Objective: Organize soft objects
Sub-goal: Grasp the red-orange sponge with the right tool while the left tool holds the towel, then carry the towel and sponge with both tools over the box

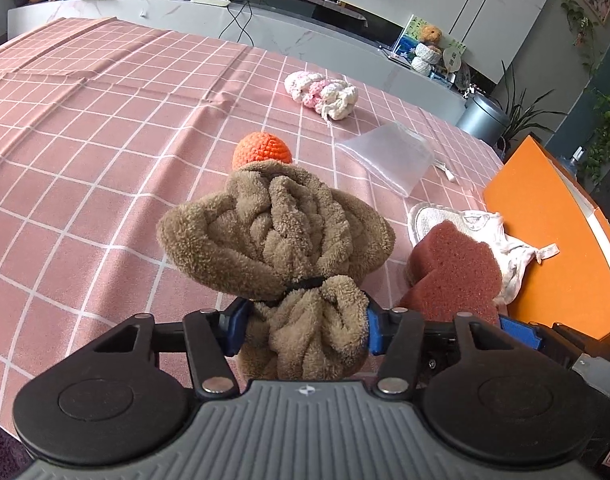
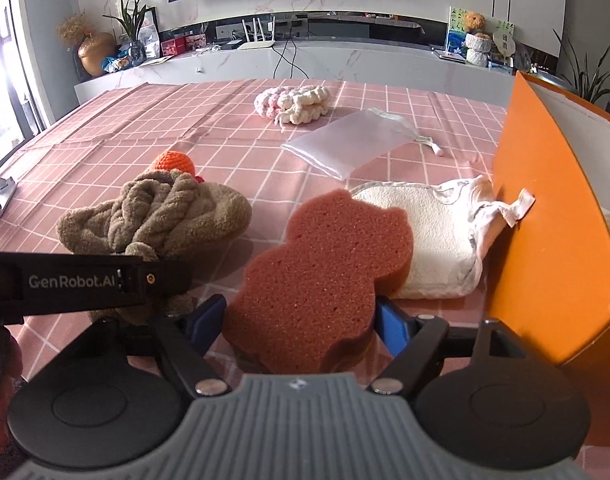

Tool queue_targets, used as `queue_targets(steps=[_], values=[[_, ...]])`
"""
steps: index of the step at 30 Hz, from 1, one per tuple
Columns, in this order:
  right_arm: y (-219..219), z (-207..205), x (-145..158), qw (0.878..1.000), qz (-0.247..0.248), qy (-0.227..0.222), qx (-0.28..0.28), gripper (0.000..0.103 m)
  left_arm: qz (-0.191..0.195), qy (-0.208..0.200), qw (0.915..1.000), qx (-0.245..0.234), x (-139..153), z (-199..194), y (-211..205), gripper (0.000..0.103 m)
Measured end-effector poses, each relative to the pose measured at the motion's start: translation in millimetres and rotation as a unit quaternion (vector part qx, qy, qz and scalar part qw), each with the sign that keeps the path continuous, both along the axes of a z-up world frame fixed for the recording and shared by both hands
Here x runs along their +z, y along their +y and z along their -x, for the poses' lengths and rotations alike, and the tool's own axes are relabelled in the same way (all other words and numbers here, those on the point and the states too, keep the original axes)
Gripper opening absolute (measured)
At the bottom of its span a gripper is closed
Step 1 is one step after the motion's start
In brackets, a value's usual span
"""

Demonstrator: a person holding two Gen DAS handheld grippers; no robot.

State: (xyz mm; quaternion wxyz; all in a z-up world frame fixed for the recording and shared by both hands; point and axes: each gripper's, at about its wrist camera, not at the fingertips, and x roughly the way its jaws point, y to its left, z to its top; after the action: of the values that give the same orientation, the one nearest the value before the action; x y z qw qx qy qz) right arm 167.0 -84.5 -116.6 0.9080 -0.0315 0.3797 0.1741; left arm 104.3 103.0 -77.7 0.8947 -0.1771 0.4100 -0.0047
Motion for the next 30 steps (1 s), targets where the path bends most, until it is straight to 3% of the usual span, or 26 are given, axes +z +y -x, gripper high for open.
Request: queue_targets(steps=[6,12,23,30], values=[[-1.1,5.5,1.6,1.0,0.01,-0.01,0.001,0.065,-0.011,-0.009,0.9999,-0.005,1.7,3.4,-2.6,0.05],[-5.7,16.0,12.7,1.0,0.005,-0.027,0.008,0.064,-0.011,-0.023,0.9997,-0.004,9.9,11.5,-2.8,0.05],[-20.6,36.0,59.4,0.994,-0.001,-0.107,0.025,0.064,-0.01,-0.087,0.9961,-0.008,59.0,28.4,-11.8,0.05],[-48.1,38.2,90.6,0.989,0.001,-0.149,0.021,0.064,-0.008,-0.122,0.9918,-0.034,88.9,24.9,-27.8,0.05]])
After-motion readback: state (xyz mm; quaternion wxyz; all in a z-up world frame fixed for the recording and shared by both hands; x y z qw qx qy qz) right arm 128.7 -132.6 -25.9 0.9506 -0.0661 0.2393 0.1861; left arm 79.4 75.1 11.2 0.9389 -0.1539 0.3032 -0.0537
